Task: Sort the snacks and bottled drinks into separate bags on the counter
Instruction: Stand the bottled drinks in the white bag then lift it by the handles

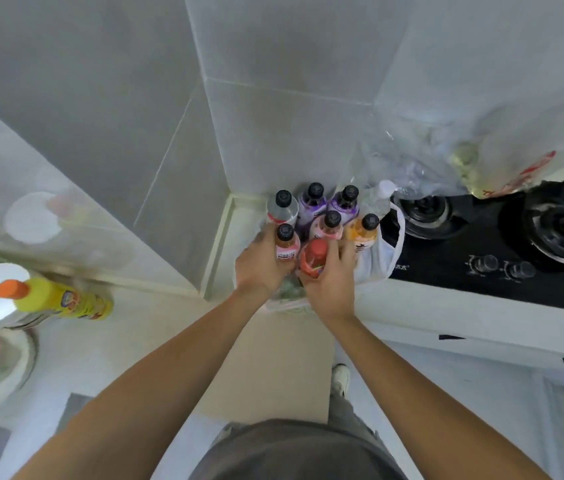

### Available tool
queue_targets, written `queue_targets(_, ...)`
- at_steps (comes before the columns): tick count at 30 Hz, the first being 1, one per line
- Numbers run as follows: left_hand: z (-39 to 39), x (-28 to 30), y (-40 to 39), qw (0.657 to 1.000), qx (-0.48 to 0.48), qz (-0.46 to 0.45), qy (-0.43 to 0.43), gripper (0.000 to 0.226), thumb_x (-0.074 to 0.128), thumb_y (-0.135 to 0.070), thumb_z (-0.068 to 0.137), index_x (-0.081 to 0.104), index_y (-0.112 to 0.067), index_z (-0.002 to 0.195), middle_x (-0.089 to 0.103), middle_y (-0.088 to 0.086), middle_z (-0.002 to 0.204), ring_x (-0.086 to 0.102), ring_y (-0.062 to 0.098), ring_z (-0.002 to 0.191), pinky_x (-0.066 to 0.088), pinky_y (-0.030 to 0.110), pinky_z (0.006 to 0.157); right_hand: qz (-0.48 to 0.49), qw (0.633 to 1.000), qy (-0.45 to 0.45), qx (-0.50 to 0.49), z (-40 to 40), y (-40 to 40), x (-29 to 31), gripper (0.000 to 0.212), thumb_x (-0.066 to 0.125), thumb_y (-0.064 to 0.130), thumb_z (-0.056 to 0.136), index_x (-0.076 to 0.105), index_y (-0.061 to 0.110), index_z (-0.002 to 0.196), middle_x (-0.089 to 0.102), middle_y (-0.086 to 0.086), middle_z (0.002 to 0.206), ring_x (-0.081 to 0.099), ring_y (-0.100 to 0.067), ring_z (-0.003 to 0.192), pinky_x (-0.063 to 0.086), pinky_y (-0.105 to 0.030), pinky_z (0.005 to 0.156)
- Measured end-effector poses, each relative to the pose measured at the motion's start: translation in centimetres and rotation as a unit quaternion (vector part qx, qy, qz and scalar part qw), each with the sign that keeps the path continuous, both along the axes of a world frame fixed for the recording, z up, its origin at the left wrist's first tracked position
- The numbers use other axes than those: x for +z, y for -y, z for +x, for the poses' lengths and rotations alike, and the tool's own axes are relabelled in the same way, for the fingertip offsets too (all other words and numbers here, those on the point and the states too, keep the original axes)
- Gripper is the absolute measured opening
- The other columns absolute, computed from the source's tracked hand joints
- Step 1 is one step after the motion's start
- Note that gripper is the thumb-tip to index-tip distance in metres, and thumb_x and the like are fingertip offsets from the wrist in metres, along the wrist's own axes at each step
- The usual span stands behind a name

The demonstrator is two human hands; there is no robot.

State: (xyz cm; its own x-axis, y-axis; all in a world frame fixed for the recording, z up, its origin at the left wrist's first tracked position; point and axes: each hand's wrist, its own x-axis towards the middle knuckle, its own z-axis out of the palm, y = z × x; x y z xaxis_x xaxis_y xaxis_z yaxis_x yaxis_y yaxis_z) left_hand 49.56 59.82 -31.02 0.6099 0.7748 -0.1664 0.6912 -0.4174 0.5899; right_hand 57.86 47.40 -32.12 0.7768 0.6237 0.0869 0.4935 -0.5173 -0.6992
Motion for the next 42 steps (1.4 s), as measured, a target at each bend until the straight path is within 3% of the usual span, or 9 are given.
queue_targets(6, -1.0, -0.3, -1.2, 1.000, -0.025, 0.008, -0.013, 0.070, 0.075, -0.048, 0.079, 0.043, -0.024, 0.136, 0.063, 0.006, 0.115, 0.065, 0.035, 0.103, 0.047, 0.040, 0.078, 0.032, 0.999, 0.003, -0.020, -1.4, -1.1, -0.1, 0.079, 0.092, 0.009, 0.069, 0.050, 0.012, 0.136, 0.038, -0.006, 0.140, 0.042, -0.022, 0.131, 0.042, -0.029, 0.109)
queue_targets(10, -2.0, -0.6, -2.0, 1.000, -0.020, 0.006, -0.009, 0.067, 0.077, -0.042, 0.080, 0.043, -0.022, 0.133, 0.062, 0.008, 0.116, 0.066, 0.037, 0.103, 0.050, 0.042, 0.080, 0.028, 0.999, 0.009, -0.033, -1.8, -2.3, 0.0, 0.078, 0.093, 0.011, 0.067, 0.053, 0.013, 0.134, 0.040, -0.007, 0.140, 0.039, -0.026, 0.137, 0.038, -0.028, 0.113)
queue_targets(13, -2.2, -0.7, -2.6, 1.000, -0.010, 0.009, -0.007, 0.068, 0.080, -0.041, 0.079, 0.043, -0.021, 0.133, 0.064, 0.008, 0.117, 0.067, 0.036, 0.103, 0.052, 0.043, 0.080, 0.008, 0.999, 0.035, -0.040, -1.8, -3.6, 0.5, 0.073, 0.096, 0.015, 0.065, 0.057, 0.010, 0.127, 0.045, -0.009, 0.138, 0.033, -0.024, 0.136, 0.032, -0.021, 0.106)
queue_targets(17, -2.2, -0.3, -3.3, 1.000, 0.002, 0.023, -0.001, 0.062, 0.081, -0.040, 0.080, 0.046, -0.018, 0.127, 0.064, 0.008, 0.115, 0.066, 0.035, 0.102, 0.050, 0.039, 0.074, -0.036, 0.996, 0.080, -0.032, -1.7, -4.4, 1.1, 0.073, 0.096, 0.027, 0.064, 0.053, 0.017, 0.123, 0.050, 0.000, 0.131, 0.040, -0.028, 0.134, 0.055, -0.040, 0.085)
queue_targets(20, -2.4, -0.3, -3.7, 1.000, 0.007, 0.022, -0.001, 0.061, 0.082, -0.040, 0.078, 0.048, -0.019, 0.123, 0.064, 0.006, 0.115, 0.065, 0.034, 0.103, 0.051, 0.040, 0.074, -0.066, 0.992, 0.101, -0.031, -1.7, -4.7, 1.2, 0.078, 0.097, 0.027, 0.060, 0.050, 0.021, 0.122, 0.054, 0.003, 0.124, 0.046, -0.028, 0.129, 0.058, -0.042, 0.077)
queue_targets(26, -2.6, -0.1, -4.0, 1.000, -0.010, 0.006, -0.004, 0.061, 0.082, -0.040, 0.077, 0.045, -0.022, 0.122, 0.062, 0.004, 0.118, 0.065, 0.034, 0.103, 0.049, 0.039, 0.075, -0.084, 0.992, 0.087, -0.047, -2.1, -5.0, 1.2, 0.075, 0.091, 0.010, 0.064, 0.047, 0.018, 0.124, 0.058, 0.001, 0.123, 0.053, -0.028, 0.118, 0.057, -0.045, 0.078)
queue_targets(34, -2.9, 1.1, -3.7, 0.998, -0.047, 0.049, -0.004, 0.059, 0.079, -0.045, 0.082, 0.046, -0.017, 0.122, 0.057, 0.005, 0.121, 0.062, 0.032, 0.107, 0.046, 0.038, 0.073, -0.090, 0.992, 0.085, -0.009, -2.0, -3.7, 2.1, 0.083, 0.086, 0.012, 0.069, 0.045, 0.018, 0.141, 0.050, 0.001, 0.133, 0.049, -0.024, 0.127, 0.058, -0.043, 0.082)
queue_targets(39, -3.4, 2.3, -3.1, 0.994, -0.048, 0.084, 0.049, 0.067, 0.076, -0.044, 0.081, 0.045, -0.015, 0.132, 0.051, 0.007, 0.127, 0.053, 0.031, 0.119, 0.050, 0.045, 0.089, -0.088, 0.992, 0.093, 0.019, -1.8, -1.7, 3.5, 0.082, 0.085, 0.012, 0.075, 0.043, 0.017, 0.146, 0.041, -0.001, 0.147, 0.033, -0.023, 0.139, 0.058, -0.043, 0.084)
queue_targets(42, -3.5, 3.7, -2.1, 0.980, -0.074, 0.171, 0.069, 0.077, 0.072, -0.045, 0.084, 0.040, -0.012, 0.146, 0.048, 0.009, 0.140, 0.046, 0.031, 0.130, 0.045, 0.044, 0.104, -0.091, 0.990, 0.100, 0.040, -1.3, -0.2, 4.0, 0.077, 0.083, 0.017, 0.081, 0.041, 0.020, 0.146, 0.037, 0.001, 0.150, 0.038, -0.023, 0.142, 0.060, -0.041, 0.088)
